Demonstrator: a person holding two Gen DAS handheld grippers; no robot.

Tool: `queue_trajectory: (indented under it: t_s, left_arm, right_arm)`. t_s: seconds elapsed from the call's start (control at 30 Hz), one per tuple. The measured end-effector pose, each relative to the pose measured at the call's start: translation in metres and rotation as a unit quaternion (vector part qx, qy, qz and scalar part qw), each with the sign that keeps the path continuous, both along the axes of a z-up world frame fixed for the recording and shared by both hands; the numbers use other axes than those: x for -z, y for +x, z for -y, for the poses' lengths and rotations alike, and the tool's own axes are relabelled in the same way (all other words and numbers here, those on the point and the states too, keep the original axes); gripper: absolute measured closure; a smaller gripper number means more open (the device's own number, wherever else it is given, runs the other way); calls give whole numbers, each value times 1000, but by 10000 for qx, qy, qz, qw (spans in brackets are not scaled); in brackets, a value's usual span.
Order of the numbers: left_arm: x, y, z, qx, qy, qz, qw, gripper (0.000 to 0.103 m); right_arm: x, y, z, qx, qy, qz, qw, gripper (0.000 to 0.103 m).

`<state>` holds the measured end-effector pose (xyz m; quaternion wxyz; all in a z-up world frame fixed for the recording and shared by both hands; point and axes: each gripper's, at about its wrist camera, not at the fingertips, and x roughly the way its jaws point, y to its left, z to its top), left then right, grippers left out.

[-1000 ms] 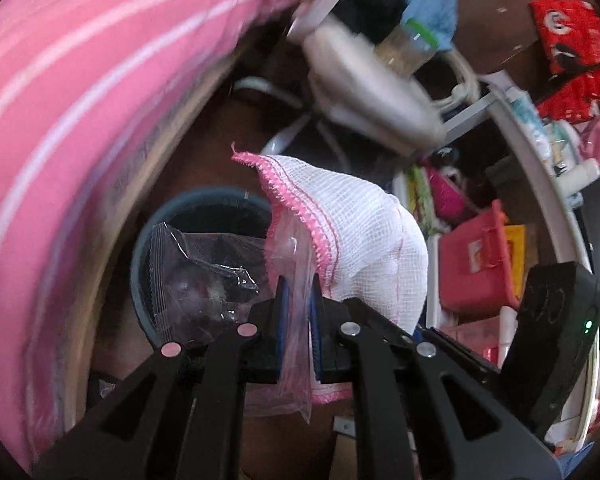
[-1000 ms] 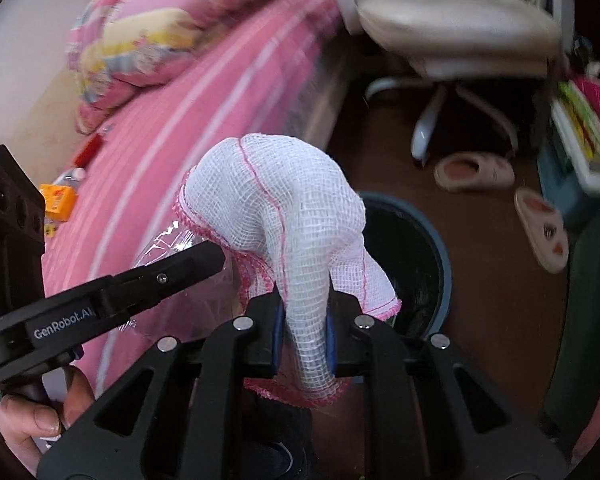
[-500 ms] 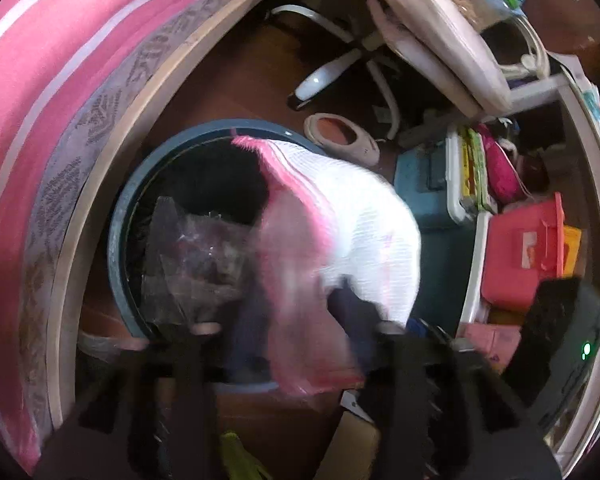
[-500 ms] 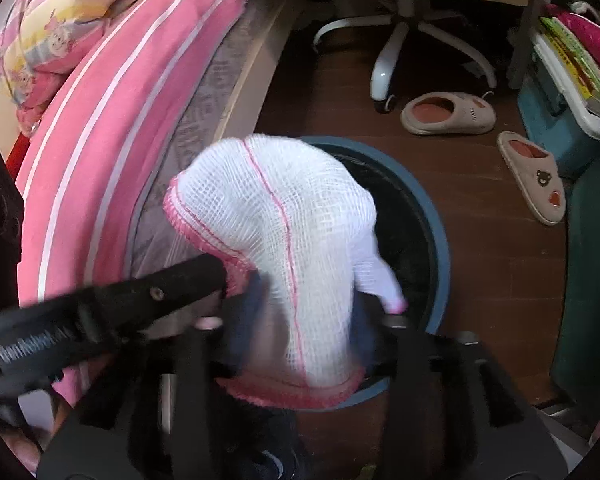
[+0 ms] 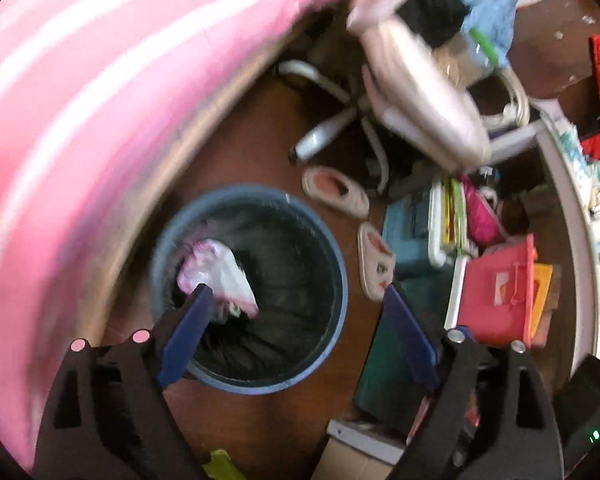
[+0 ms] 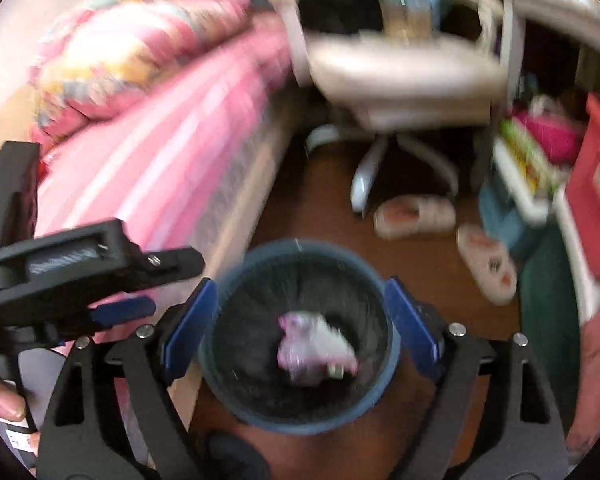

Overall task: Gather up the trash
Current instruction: 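Return both tools to the bed toward the orange box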

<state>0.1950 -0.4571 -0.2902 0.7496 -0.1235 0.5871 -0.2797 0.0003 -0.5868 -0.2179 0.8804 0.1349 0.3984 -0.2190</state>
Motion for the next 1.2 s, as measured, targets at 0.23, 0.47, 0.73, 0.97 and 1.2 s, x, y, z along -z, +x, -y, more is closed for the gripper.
queue_trajectory:
  t_s: [0.23,0.47,0.73,0.97,1.2]
  left_arm:
    - [-90,-13,-97,-920,-785,831,9892,13]
    - [-140,-11,-225,-1627,-1070,1519,9690,6]
    - [-109,23,-383,-2611,-738,1650,9483,6]
    - [-52,84,-471,-3276,-361,1382,9339,6]
    - [-22,148,-497,-3015,62,1273,9449,6]
  right_arm:
    - [-74,35,-81,-1038,-550,690,9907,13]
    - [-125,88,-188,-2474,-396,1134,9615,6]
    - [-90,176,-330,-3950,-192,797,9150,6]
    - [-44,265,-402,-4517,-374,819,8876,5]
    - [9,348,-412,-4606,464,821,8826,5]
